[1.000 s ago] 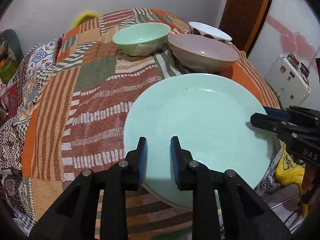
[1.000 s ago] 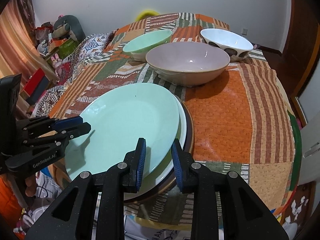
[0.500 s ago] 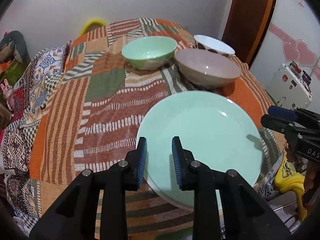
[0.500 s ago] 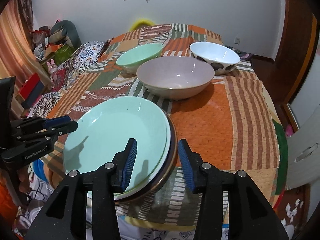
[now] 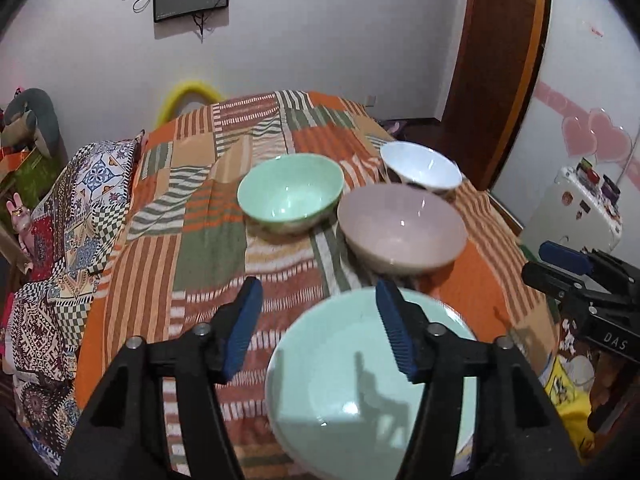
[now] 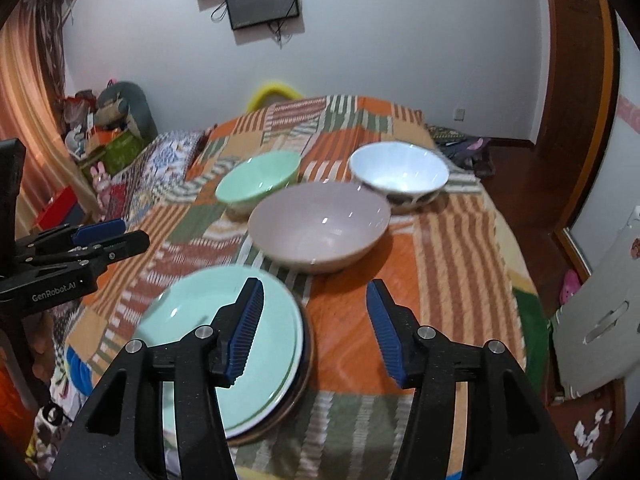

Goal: Organize plates and bowls
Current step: 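Move both grippers to the rim of the large pale pink bowl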

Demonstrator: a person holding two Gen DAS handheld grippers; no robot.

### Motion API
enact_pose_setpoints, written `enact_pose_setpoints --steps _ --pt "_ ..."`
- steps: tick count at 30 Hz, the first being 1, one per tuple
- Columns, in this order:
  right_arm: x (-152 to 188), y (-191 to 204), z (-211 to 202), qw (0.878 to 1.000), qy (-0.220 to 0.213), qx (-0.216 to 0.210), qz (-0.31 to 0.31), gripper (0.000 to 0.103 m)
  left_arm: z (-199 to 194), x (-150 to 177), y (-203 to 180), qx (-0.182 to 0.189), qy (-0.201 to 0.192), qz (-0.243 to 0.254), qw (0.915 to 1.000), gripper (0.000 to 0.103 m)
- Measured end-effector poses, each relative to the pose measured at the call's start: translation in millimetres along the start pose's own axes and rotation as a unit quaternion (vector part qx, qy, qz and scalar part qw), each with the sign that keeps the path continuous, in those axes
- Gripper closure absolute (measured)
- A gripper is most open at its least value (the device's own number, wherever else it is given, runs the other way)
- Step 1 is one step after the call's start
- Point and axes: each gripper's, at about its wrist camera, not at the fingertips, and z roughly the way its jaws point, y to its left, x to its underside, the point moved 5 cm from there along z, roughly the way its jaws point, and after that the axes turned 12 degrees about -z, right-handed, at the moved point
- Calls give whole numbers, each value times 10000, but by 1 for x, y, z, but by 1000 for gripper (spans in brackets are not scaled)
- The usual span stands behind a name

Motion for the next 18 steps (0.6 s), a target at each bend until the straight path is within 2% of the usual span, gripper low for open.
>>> enact_pose_setpoints --steps 3,7,18 --pt "-8 -11 5 9999 -92 43 103 51 13 -12 -5 -41 32 -1 10000 42" --pt "-14 -27 16 9994 -158 75 305 40 36 -23 -12 31 210 -35 9998 41" --pt "-23 -57 66 9983 82 -24 575 40 103 -35 -25 137 578 -13 9982 42"
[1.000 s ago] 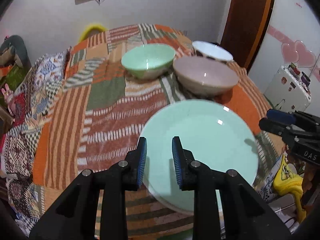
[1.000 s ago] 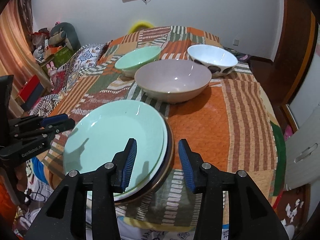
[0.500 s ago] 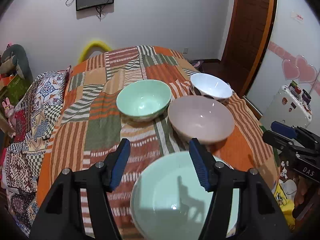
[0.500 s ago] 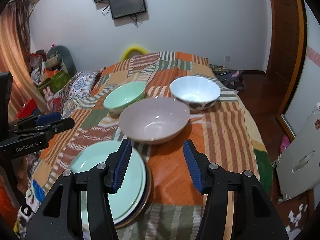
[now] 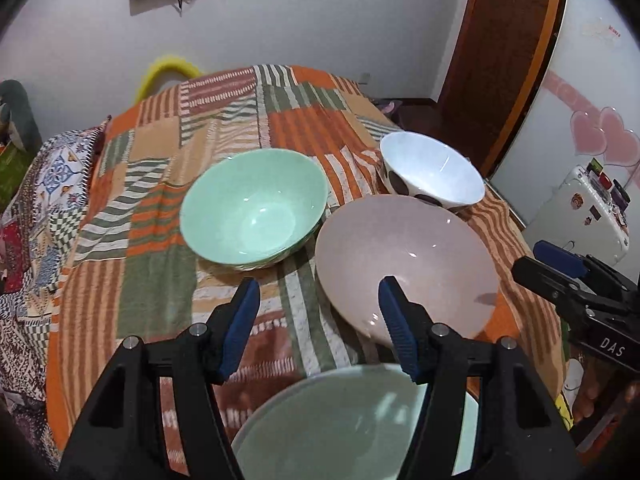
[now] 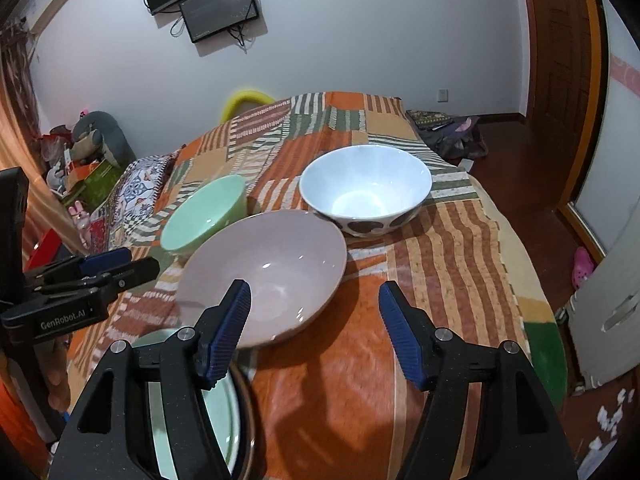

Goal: Organize plates and bowls
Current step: 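Move both grippers to the rim of the large pale pink bowl, then close both grippers on the pale pink bowl rim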

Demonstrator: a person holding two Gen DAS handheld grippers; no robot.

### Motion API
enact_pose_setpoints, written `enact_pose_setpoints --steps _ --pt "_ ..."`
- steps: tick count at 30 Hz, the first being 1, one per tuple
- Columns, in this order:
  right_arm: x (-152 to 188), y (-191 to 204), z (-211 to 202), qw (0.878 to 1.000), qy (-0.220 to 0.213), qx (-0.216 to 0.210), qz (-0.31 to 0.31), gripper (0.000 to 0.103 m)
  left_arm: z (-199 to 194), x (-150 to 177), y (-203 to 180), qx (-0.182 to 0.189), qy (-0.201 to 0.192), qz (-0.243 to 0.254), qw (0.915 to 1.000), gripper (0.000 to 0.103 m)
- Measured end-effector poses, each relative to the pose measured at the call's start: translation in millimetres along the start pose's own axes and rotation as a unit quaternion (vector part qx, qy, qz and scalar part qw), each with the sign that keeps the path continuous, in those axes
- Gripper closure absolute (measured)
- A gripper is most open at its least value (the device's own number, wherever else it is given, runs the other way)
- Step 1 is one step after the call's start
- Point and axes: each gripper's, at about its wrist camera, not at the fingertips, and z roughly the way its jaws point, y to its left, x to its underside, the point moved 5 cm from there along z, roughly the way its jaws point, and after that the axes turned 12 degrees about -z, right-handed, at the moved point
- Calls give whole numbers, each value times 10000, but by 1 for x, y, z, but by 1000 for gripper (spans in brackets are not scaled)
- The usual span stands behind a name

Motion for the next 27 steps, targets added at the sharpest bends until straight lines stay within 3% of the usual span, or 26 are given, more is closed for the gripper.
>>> enact_pose_setpoints --steps 4,5,13,19,27 --pt "-2 -3 15 10000 37 31 -56 41 23 -2 0 89 203 40 9997 61" --pt "-2 -4 19 10000 51 29 -47 46 26 -2 0 102 239 43 9997 67" --pt "5 -11 44 9989 382 -249 61 66 57 1 3 252 540 -74 9982 88" --pt "12 -8 52 9966 570 -583 143 74 54 3 2 398 532 -134 9977 89" --pt "9 -5 40 9967 571 -559 169 78 32 11 -3 408 573 -47 9975 89"
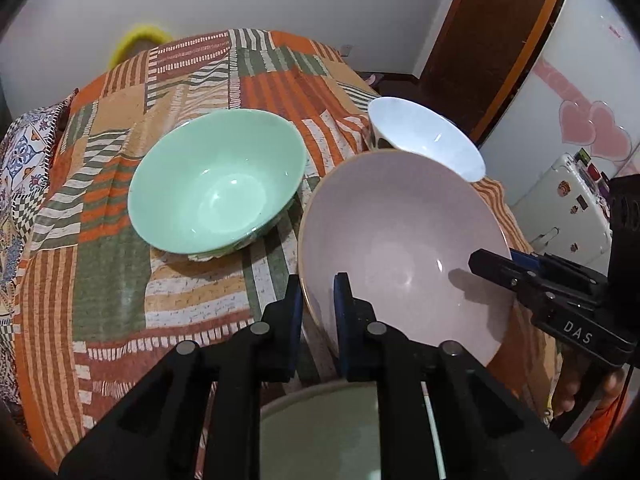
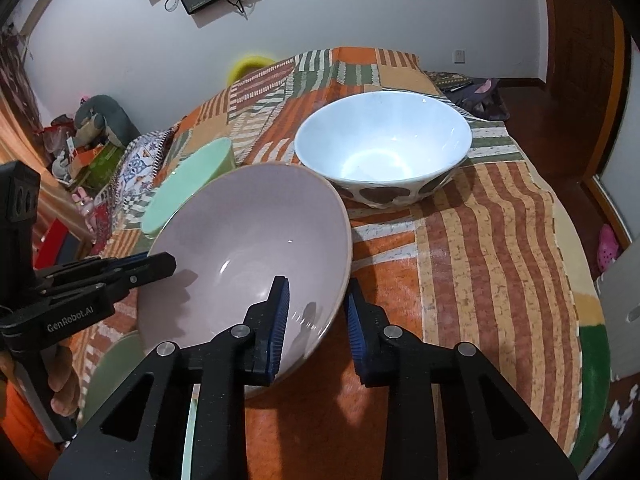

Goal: Organize plates and bowls
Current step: 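Close both grippers on the pale pink bowl rim, then lift the pale pink bowl with both grippers over the plate stack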

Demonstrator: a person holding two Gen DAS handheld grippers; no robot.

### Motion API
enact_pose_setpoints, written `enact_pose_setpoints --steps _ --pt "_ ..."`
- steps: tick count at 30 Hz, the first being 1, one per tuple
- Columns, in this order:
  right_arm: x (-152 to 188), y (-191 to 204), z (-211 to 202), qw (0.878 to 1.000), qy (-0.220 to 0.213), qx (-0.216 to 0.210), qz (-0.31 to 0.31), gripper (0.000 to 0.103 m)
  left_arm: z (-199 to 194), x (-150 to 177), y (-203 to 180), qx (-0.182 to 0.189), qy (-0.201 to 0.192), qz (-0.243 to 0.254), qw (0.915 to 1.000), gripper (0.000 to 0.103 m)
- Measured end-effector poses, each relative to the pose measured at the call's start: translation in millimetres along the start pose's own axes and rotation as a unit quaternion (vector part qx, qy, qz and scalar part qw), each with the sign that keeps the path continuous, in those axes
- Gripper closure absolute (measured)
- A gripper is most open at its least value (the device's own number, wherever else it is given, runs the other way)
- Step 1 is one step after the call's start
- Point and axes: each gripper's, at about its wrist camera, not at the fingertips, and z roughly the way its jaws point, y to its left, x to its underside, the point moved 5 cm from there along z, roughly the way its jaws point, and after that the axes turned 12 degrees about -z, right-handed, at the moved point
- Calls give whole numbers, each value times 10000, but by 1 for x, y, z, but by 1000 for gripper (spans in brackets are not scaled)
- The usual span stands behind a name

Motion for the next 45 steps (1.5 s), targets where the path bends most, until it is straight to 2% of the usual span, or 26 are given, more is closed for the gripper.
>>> enact_pose_setpoints --steps 7,12,19,27,34,40,45 --pt "2 10 -24 9997 -47 108 -211 78 -30 11 -4 100 -126 -2 9999 89" --pt "-8 27 -47 9985 -264 211 -435 78 -63 14 -2 171 -390 -54 9991 89" --pt "-16 59 -63 9961 -470 158 -734 78 -110 23 15 70 -763 -97 9970 89" --pt "-15 113 -61 9917 -536 -108 -1168 78 -162 42 59 -255 -1092 -332 9931 89" --pt "-9 163 -48 9864 -495 -504 -1486 78 -198 69 106 -645 -1264 -583 9882 89" --pt "-2 200 -31 9817 -358 -833 -1675 78 -211 93 144 -879 -1275 -883 9840 89" --pt "6 223 -11 9784 -140 -989 -1810 78 -205 108 172 -936 -1191 -1146 9818 89"
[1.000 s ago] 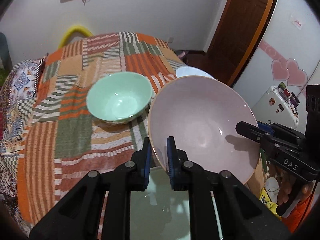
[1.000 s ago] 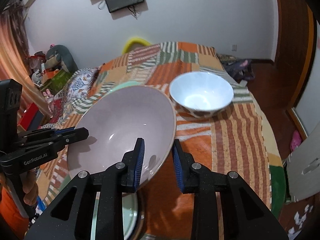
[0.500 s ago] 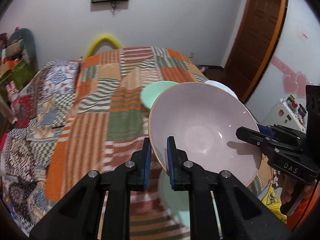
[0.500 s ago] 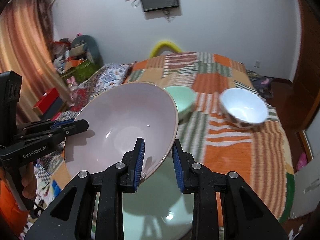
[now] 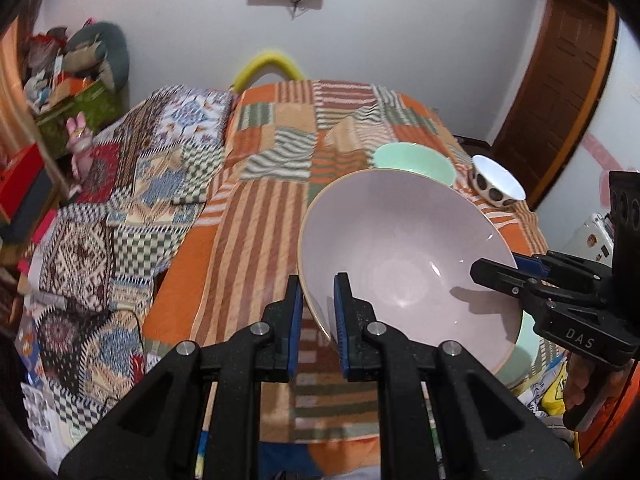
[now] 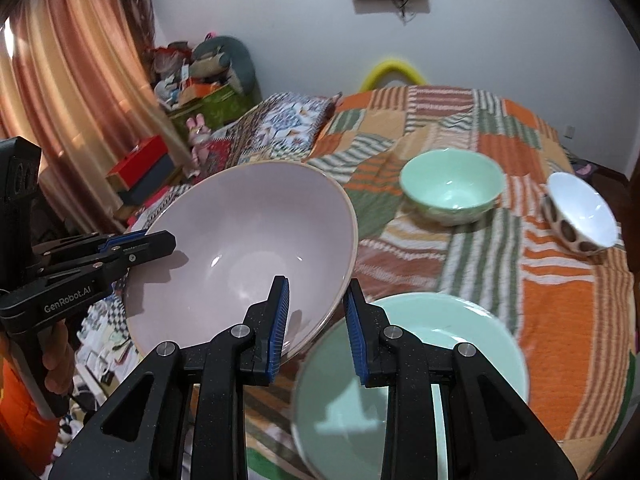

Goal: Organize plates and bowls
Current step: 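Lift the pale pink bowl with both grippers over the plate stack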

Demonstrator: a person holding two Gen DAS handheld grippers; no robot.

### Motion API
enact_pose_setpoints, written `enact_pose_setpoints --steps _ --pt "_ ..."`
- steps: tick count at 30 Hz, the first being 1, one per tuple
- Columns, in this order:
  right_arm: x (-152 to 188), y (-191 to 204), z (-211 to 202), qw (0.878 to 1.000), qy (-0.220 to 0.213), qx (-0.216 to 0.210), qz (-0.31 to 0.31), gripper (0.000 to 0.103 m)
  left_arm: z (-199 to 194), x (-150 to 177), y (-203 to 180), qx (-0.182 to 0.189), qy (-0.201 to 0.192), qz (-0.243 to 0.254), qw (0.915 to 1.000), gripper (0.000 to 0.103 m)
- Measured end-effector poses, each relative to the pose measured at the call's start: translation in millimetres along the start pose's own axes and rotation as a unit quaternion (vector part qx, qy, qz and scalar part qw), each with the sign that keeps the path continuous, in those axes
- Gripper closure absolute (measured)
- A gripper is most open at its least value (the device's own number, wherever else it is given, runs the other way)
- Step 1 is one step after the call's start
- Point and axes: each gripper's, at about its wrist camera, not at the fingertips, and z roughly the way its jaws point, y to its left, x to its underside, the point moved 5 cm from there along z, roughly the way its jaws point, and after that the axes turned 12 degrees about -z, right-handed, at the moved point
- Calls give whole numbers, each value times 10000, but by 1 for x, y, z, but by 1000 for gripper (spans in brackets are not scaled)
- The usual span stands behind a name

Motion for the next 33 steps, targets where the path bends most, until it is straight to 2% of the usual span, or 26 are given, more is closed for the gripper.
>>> enact_pose_setpoints --steps 17,27,33 --pt "21 30 55 9967 769 -231 -145 78 51 44 61 -95 768 -643 9949 89" --pt "30 35 77 9933 1113 -251 -204 78 67 56 74 -205 905 -798 9925 89" --pt "31 32 82 9924 1199 -218 -187 77 69 56 73 -208 850 -863 9924 89"
